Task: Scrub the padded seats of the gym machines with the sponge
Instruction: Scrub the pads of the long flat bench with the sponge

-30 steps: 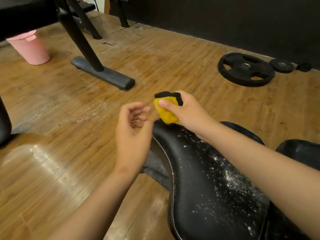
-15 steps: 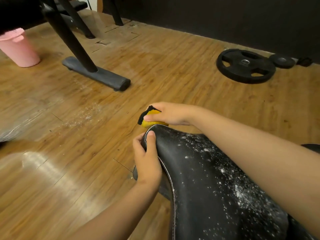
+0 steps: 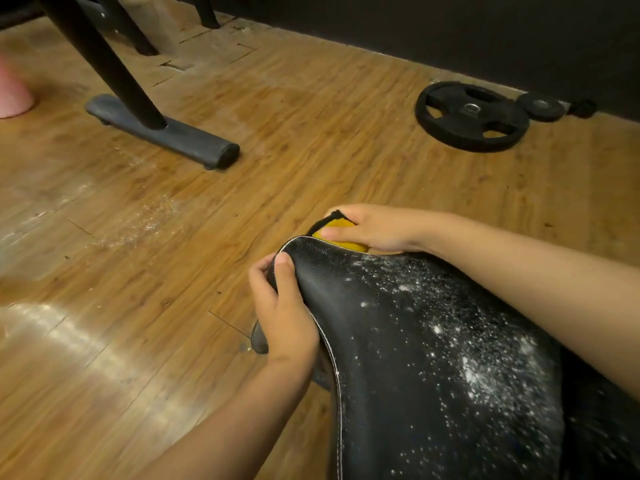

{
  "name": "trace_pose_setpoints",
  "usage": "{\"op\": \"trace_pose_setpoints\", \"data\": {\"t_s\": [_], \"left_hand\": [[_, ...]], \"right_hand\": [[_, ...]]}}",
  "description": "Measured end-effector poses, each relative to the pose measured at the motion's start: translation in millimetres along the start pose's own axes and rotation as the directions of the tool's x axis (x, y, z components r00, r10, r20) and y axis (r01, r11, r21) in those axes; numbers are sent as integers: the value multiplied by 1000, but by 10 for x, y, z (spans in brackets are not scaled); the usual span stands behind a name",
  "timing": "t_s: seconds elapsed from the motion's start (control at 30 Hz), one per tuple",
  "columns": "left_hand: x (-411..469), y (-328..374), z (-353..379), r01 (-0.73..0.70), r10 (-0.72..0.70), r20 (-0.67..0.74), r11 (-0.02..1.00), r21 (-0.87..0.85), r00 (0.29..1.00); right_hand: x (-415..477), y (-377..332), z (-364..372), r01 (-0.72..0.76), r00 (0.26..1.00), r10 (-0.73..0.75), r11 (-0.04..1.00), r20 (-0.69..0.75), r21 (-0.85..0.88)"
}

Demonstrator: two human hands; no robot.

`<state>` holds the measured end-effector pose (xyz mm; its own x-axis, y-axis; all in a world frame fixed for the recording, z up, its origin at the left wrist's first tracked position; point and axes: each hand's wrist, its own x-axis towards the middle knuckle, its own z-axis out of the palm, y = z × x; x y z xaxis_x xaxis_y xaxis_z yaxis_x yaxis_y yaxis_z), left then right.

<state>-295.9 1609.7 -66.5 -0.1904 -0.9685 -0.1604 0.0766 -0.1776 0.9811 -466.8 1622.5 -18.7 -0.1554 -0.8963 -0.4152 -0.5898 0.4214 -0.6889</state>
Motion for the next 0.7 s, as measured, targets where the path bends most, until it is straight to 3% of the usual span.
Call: {"op": "trace_pose_setpoints", "data": {"t_s": [0.13,0.23,0.37,0.53,0.7], "left_hand": [[13,-35,8,-18,18,-6,1000,-12,1000],[7,-42,4,-29,29,4,999,-35,1000],[-3,-21,22,-12,12,8,997,-73,1000],[-10,-26,15,-7,8,14,997,-76,1000],[-10,-19,24,-13,13,-1,998,-53,1000]], "right_hand": [[-259,177,-347,-71,981,120,954,153,-291],[-209,99,-432,-88,962,184,910,202,-406],[-151,81,-386,-91,968,169,928,188,-362],[-334,329,-712,-226,957,279,887,78,-403],[-421,388,-693,-217,972,232,940,26,-265]]}}
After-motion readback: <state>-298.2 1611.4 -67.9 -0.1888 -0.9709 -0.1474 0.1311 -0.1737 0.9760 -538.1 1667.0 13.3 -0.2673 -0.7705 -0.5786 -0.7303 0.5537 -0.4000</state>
